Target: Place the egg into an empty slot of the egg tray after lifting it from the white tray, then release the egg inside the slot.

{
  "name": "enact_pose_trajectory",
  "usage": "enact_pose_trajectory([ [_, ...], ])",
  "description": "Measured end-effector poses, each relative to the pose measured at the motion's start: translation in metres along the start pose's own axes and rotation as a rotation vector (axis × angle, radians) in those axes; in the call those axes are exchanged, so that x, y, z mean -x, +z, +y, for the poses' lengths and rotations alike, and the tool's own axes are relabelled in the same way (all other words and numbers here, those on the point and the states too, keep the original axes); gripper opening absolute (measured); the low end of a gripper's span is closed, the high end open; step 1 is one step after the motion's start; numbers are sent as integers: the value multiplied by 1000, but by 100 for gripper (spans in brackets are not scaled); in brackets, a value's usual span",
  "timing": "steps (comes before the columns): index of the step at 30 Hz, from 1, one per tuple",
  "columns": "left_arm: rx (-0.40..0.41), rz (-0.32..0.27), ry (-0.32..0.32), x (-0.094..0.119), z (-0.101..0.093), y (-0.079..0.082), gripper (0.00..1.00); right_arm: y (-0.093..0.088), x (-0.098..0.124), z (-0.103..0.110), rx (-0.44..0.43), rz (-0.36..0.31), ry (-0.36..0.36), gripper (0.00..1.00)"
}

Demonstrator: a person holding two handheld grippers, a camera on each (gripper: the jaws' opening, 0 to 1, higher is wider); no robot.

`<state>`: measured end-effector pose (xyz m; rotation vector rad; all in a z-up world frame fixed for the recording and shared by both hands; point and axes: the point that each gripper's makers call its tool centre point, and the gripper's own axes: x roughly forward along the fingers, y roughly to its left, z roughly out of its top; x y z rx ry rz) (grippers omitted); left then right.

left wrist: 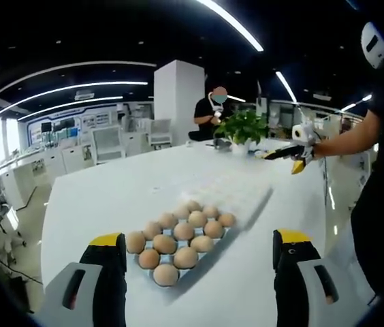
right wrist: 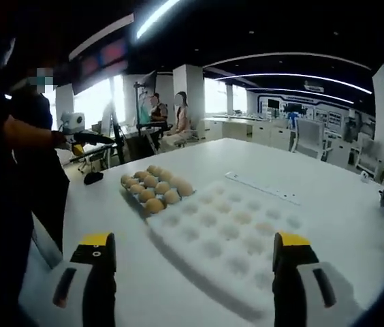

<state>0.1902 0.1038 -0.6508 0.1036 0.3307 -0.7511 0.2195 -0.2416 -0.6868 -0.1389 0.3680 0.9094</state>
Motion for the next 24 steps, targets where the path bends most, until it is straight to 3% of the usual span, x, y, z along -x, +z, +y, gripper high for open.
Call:
enact_pose_trajectory([
  [7,4,3,0,-1,0,-2,91,-2,1,-4,-32,-5,-5,100],
  [24,1,3,-5,-1,0,-2,91,5,1,-5,-17,-9,0,99],
])
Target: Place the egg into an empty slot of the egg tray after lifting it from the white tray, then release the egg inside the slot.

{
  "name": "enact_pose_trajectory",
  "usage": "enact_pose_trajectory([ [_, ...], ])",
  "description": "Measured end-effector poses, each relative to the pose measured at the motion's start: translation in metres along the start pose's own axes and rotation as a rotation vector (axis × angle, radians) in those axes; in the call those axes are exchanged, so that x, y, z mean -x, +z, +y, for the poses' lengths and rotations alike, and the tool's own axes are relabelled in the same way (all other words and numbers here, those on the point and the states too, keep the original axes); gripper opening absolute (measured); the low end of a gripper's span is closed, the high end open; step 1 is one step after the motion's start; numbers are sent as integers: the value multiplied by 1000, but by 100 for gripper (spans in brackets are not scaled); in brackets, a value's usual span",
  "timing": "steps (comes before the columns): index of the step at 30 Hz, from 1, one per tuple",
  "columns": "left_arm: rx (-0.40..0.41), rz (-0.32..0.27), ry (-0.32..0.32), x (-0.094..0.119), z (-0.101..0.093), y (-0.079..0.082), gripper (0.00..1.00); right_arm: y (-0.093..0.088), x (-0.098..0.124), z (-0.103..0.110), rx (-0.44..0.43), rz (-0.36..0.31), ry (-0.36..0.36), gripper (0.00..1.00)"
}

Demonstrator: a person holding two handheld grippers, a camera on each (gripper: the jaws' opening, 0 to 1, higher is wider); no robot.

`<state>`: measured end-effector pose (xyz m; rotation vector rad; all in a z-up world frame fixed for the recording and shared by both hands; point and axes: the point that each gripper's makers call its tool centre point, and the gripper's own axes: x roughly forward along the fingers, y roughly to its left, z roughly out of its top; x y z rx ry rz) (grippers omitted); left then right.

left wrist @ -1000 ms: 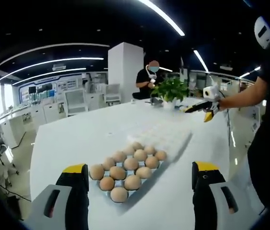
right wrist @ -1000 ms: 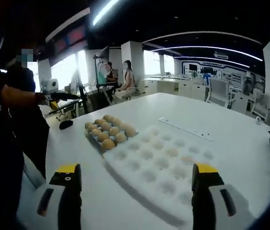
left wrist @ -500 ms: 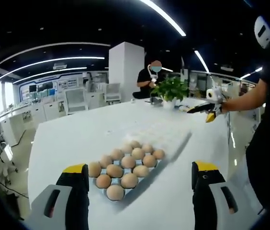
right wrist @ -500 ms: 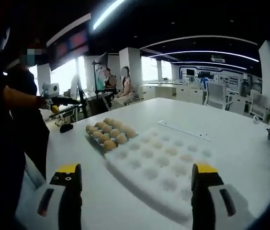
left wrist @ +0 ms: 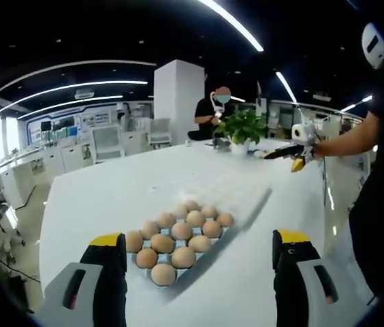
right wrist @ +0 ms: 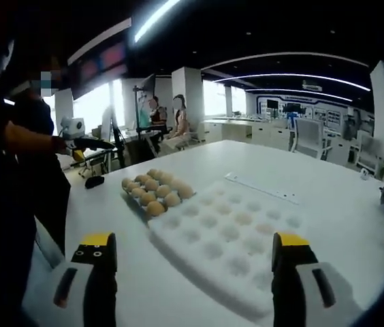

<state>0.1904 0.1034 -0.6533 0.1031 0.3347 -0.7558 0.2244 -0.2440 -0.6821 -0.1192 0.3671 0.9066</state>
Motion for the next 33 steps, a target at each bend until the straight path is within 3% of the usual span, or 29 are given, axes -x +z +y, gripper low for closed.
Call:
enact_pose_trajectory([
  [33,7,6,1,-3,0,-3,91,-2,-1,-3,-2,11,2,98],
])
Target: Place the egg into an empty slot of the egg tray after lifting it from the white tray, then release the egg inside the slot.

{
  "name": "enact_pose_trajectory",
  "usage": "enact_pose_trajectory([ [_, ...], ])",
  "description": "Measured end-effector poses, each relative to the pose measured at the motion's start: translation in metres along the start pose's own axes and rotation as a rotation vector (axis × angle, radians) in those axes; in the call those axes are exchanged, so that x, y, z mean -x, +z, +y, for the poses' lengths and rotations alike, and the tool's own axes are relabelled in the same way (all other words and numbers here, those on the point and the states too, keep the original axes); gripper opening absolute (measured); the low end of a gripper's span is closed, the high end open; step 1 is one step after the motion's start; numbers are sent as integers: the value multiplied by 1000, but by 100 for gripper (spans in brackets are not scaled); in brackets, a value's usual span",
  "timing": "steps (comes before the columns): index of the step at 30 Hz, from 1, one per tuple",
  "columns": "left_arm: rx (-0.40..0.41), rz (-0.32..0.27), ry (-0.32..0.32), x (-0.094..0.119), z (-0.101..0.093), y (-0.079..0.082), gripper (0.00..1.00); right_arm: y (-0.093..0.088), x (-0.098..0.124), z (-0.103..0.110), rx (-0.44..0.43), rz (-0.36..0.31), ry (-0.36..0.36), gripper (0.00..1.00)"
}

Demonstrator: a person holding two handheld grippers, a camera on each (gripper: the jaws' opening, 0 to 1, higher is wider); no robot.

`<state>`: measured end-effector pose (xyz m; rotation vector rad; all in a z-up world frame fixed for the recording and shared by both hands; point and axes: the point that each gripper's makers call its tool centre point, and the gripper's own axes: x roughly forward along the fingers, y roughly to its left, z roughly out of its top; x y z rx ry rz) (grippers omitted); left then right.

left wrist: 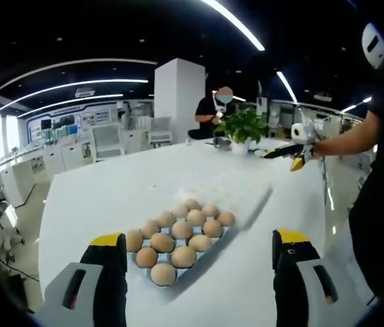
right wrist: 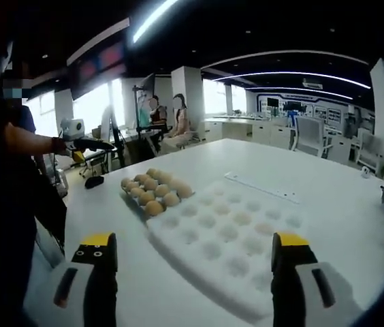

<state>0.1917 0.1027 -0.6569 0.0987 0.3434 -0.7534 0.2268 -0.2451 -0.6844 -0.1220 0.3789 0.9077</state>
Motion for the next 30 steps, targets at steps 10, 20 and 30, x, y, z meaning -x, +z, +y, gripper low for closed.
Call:
enact_pose_trajectory([
  [10,1,3,0,0,0,-1,90,-1,-1,-1,-1,5,0,98],
  [20,-1,2,7,3,2,0,90,-1,-1,-1,-3,4,-1,97],
  [30,-1,4,4,1,1,1,90,-2,0,0,-6,4,-2,97],
])
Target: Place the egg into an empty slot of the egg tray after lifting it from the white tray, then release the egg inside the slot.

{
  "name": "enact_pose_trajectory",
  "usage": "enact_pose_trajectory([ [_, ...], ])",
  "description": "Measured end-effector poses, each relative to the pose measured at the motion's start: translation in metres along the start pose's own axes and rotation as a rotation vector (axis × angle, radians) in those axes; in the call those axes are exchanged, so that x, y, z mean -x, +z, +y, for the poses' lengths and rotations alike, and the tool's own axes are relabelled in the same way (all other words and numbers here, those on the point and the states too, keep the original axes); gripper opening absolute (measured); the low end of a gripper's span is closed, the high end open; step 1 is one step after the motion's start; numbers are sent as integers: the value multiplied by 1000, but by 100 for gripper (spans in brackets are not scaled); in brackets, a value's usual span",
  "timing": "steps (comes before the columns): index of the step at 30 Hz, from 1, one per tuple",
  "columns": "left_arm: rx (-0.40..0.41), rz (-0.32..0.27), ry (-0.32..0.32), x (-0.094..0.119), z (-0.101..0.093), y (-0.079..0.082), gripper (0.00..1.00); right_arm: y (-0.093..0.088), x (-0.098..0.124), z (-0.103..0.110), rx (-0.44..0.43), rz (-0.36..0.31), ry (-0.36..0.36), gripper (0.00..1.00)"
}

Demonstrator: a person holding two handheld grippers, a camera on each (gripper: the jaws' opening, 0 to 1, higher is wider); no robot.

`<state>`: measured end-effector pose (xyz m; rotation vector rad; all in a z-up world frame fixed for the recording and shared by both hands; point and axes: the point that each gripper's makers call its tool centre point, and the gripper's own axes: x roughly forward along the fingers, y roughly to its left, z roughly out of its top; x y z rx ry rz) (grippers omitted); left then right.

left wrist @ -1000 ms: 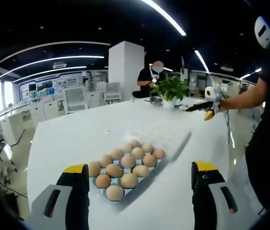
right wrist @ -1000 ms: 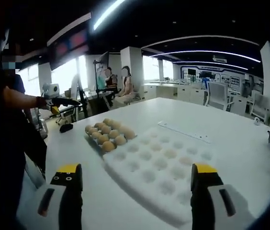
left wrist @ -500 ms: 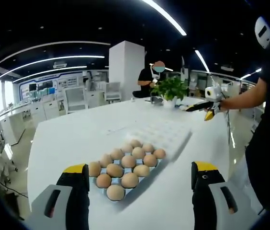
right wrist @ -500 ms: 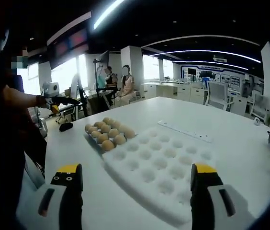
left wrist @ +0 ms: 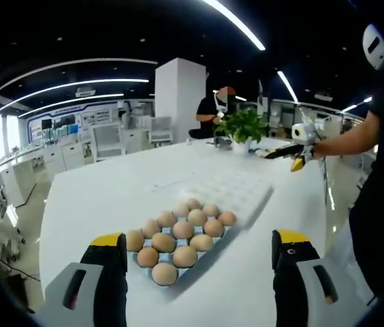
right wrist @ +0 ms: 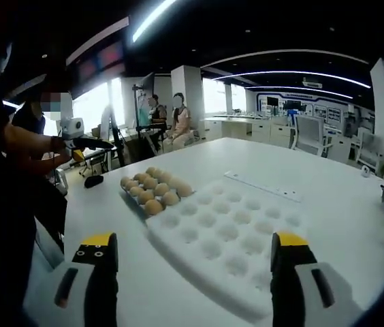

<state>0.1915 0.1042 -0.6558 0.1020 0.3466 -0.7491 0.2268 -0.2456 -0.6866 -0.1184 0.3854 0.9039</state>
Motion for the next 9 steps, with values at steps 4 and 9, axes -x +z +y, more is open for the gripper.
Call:
enact_pose_trajectory([
  [4,-1,0,-1,0,0,1,90,0,0,-1,-2,-1,1,97],
  [9,1,1,-1,-1,-1,1,90,1,0,-1,-2,-1,3,97],
])
